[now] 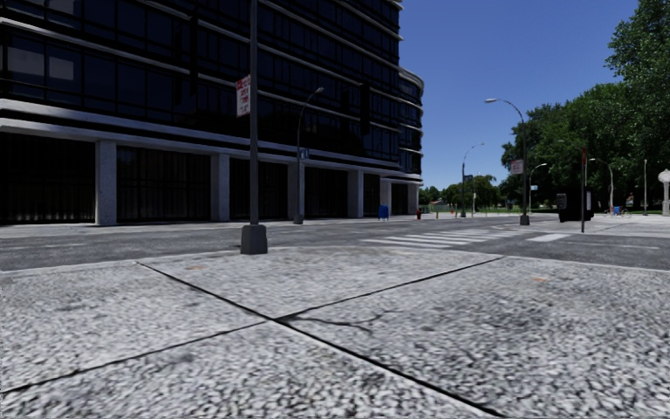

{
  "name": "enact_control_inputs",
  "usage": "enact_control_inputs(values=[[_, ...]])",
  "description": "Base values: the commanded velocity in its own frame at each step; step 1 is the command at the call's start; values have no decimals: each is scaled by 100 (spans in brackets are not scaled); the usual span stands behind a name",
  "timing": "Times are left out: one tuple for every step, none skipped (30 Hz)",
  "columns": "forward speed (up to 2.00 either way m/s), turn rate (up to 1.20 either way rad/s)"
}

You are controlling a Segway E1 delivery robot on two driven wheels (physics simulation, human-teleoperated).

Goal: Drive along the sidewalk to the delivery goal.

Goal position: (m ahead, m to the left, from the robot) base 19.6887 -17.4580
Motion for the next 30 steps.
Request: enact_control_inputs(values=[[200,0],[200,0],[200,0],[200,0],[200,0],[200,0],[200,0],[200,0],[200,0],[200,0],[200,0],[200,0],[200,0],[200,0],[200,0],[200,0],[200,0],[200,0],[200,0],[200,0],[200,0],[200,0],[200,0],[200,0],[200,0],[200,0],[200,0],[200,0],[200,0],[200,0]])
